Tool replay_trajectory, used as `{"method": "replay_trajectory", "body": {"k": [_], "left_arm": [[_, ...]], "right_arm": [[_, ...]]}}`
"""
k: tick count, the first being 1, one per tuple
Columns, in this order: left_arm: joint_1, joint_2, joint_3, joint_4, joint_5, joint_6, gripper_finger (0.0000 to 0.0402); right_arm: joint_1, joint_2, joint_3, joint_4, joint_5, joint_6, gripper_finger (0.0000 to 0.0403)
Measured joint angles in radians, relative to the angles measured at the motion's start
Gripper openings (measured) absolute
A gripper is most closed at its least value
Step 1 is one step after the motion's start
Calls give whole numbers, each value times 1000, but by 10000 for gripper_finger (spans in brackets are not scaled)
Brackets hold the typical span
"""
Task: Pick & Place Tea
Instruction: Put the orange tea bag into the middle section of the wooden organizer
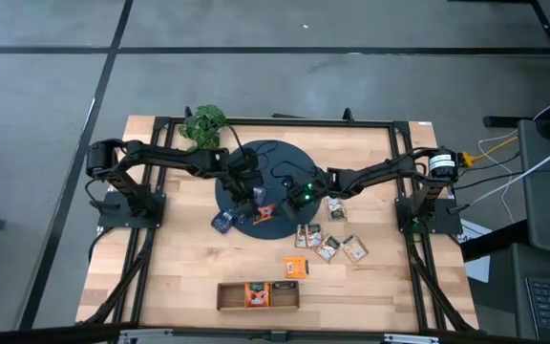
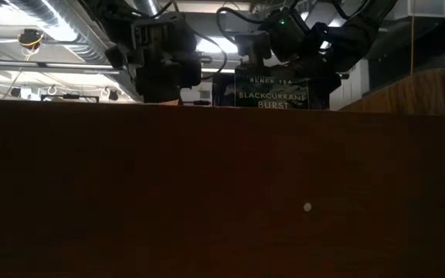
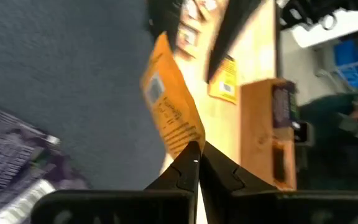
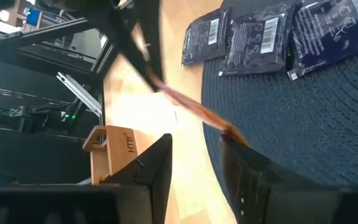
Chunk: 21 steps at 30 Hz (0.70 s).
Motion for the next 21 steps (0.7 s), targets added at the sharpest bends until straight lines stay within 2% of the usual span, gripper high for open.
{"method": "replay_trajectory", "body": {"k": [5, 9, 13, 17, 21], "left_arm": [[5, 0, 0, -23, 67, 10, 2], [5, 0, 0, -25, 63, 21, 2], [5, 0, 0, -24, 3, 22, 2], [10, 1, 0, -24, -8, 21, 3], [16, 1, 0, -25, -9, 19, 3]], "right_arm": [[0, 0, 0, -1, 8, -19, 135], [-2, 0, 0, -1, 8, -20, 135], [-2, 0, 0, 4, 5, -23, 133], [-2, 0, 0, 27, 1, -25, 103], [-2, 0, 0, 28, 0, -43, 47]]}}
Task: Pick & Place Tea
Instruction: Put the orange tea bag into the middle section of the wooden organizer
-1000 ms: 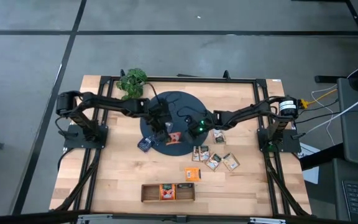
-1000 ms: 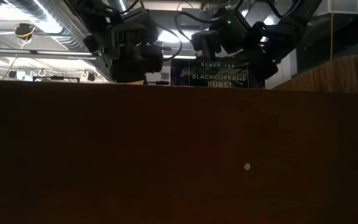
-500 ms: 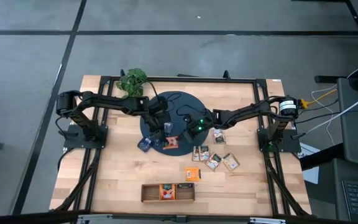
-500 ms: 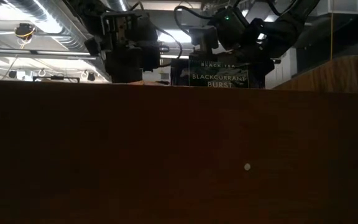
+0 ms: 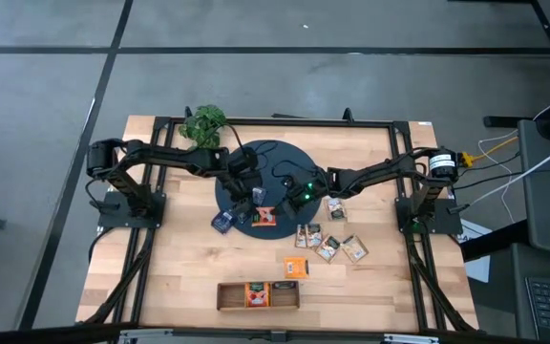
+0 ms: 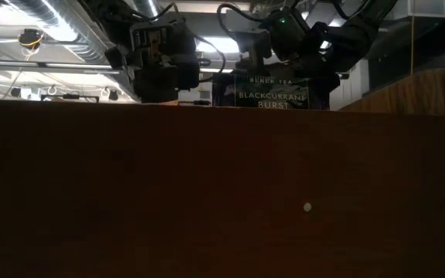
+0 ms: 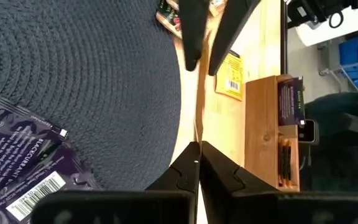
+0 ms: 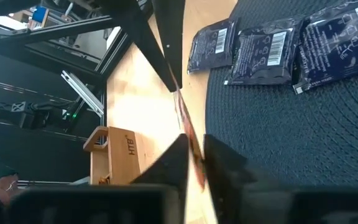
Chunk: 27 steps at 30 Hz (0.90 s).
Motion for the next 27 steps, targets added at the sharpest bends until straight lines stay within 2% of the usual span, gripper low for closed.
{"method": "replay_trajectory", "body": {"k": [3, 9, 13, 17, 23, 27], "left_arm": [[7, 0, 0, 0, 0, -22, 5], [29, 0, 0, -4, 17, -39, 8], [34, -8, -5, 2, 19, -16, 11], [32, -68, -55, 64, 10, -13, 15], [32, -227, -215, 292, -99, -160, 15], [17, -316, -348, 627, -191, -321, 17]], "right_arm": [[0, 0, 0, 1, -3, -2, 9], [0, 0, 0, -6, -10, 19, 6], [0, 0, -1, -7, -75, 0, 7], [0, -13, -25, -11, -106, -1, 4], [-9, -117, -95, -8, -49, -1, 5], [-24, -187, -133, -6, 13, 23, 3]]}}
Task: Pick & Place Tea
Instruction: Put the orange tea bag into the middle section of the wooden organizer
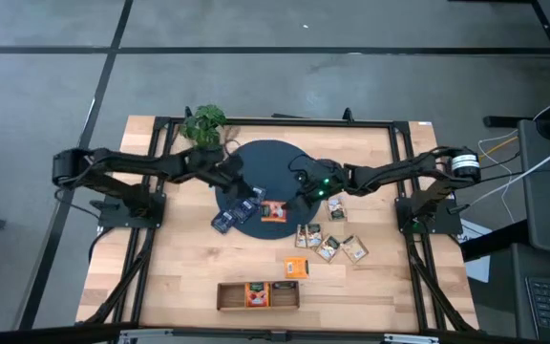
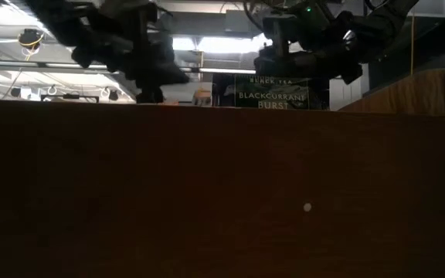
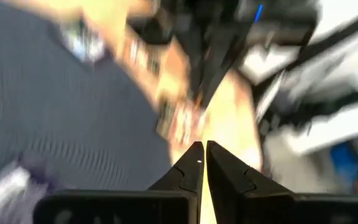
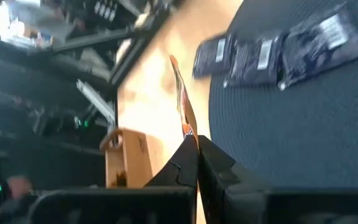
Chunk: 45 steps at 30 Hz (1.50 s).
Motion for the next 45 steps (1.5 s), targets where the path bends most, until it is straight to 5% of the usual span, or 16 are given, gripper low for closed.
{"method": "replay_trajectory", "body": {"k": [6, 21, 32, 37, 45], "left_arm": [[-40, -14, -110, 361, -189, -181, 23], [-62, -12, -115, 316, -188, -163, 128], [-69, -12, -115, 257, -155, -160, 143], [-69, -12, -115, 259, -148, -160, 120], [-78, -12, -114, 294, -149, -135, 10]], "right_arm": [[-11, -24, 19, 44, 40, 55, 3], [-30, -25, 48, 55, 59, 57, 3], [-34, -28, 48, 112, 56, 60, 3], [-34, -28, 48, 113, 56, 60, 3], [-34, -28, 48, 116, 74, 58, 6]]}}
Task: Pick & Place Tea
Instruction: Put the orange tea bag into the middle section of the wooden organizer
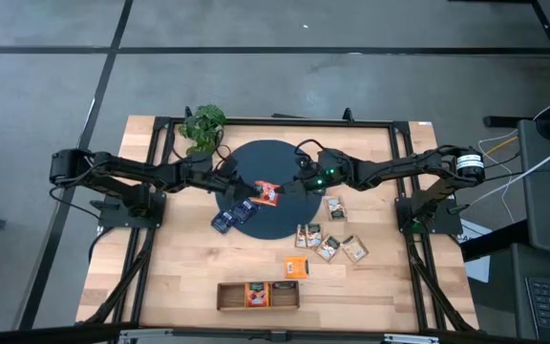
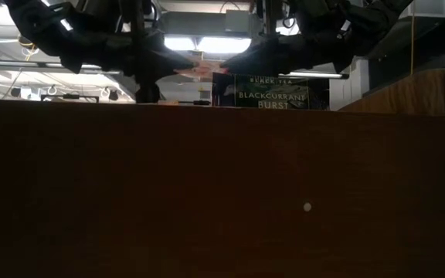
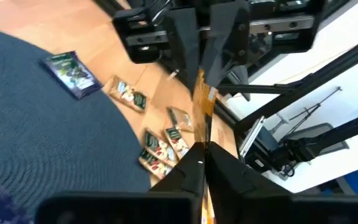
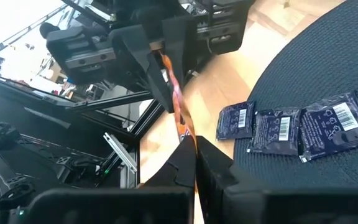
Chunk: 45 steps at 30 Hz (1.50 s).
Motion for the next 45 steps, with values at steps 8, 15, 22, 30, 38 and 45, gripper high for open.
{"method": "replay_trajectory", "body": {"k": [8, 15, 22, 30, 38, 45], "left_arm": [[-54, 0, 3, -11, 0, -1, 3], [-138, 0, 130, -305, 45, 49, 3], [-217, 0, 320, -710, 130, 131, 3], [-313, 10, 440, -846, 183, 124, 3], [-408, 104, 445, -855, 195, 63, 3], [-462, 211, 462, -771, 201, 26, 3]], "right_arm": [[0, 0, 0, 5, -30, 3, 42], [1, 0, 0, -70, -239, 61, 50], [0, 0, 0, -208, -367, 54, 50], [0, 0, 0, -353, -364, -4, 51], [0, 0, 0, -390, -339, -9, 51], [0, 0, 0, -447, -313, -9, 51]]}}
